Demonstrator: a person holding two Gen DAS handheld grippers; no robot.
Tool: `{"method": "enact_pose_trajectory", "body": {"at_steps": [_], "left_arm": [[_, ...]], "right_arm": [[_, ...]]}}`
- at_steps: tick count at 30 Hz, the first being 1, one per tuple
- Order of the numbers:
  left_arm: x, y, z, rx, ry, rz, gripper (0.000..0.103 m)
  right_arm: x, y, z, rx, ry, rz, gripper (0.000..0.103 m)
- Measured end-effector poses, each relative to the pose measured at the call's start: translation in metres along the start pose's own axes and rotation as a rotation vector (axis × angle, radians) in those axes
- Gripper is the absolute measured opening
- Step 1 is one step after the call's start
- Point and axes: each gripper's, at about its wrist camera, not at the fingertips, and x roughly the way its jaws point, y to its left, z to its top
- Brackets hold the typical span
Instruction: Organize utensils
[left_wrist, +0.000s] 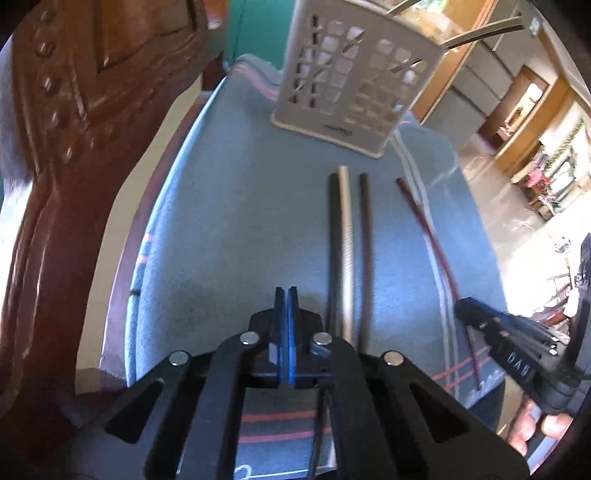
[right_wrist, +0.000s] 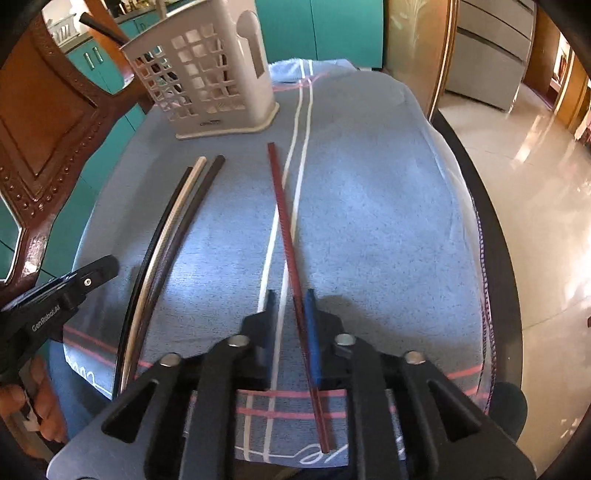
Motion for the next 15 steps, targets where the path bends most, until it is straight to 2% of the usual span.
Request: {"method": "enact_pose_trajectory", "body": {"at_steps": [4, 7, 11, 15], "left_arm": [[0.006, -0.011, 0.006, 0.037, 0.014, -0.038, 0.006], [0.014, -0.024, 0.005, 0.081, 0.024, -0.012, 0.008], [0.020, -0.024, 0.007, 0.080, 0.039, -0.017, 0.020], [0.024, -0.028, 0.010, 0.103, 0.042, 0.005, 0.020]], "right_arm": [[0.003, 0.001, 0.000, -0.010, 0.007, -0.010, 0.028], [0.005, 0.001, 0.000, -0.011, 0.008, -0.008, 0.028], [0.006, 0.003, 0.000, -0.025, -0.002, -0.012, 0.031], [0.008, 0.008, 0.004, -0.058, -0.009, -0.043, 0.035]]}}
